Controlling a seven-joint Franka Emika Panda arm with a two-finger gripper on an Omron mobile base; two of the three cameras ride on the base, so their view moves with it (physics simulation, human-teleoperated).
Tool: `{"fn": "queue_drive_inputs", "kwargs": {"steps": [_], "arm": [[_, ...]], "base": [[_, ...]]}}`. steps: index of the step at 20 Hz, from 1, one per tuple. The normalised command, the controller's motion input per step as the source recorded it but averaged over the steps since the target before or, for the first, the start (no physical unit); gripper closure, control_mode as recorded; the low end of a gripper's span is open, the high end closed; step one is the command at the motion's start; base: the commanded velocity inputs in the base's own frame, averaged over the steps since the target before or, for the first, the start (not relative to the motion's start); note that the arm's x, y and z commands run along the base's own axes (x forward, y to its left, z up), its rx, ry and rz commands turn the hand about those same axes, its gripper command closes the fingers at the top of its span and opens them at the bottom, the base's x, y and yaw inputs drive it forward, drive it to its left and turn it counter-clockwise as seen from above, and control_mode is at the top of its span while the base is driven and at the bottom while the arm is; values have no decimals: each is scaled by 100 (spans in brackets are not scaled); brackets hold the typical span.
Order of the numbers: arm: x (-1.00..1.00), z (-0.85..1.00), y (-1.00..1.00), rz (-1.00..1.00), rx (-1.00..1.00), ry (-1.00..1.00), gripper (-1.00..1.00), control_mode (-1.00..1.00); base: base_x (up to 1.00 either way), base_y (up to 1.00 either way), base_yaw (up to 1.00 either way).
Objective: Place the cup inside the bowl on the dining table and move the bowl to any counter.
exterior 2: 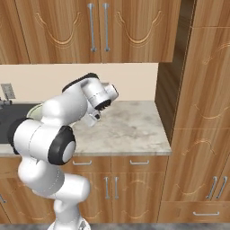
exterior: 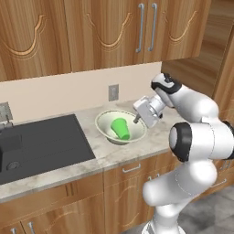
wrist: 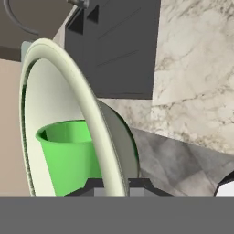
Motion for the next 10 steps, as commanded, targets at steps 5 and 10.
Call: {"fn": "queue_drive_inputs", "kwargs": {"steps": [5, 10], "arm": [[18, -31, -27, 0, 0, 0, 100, -100], [53, -39, -3, 0, -1, 0, 100, -100]], "base": [[0, 0, 0], [0, 0, 0]]}}
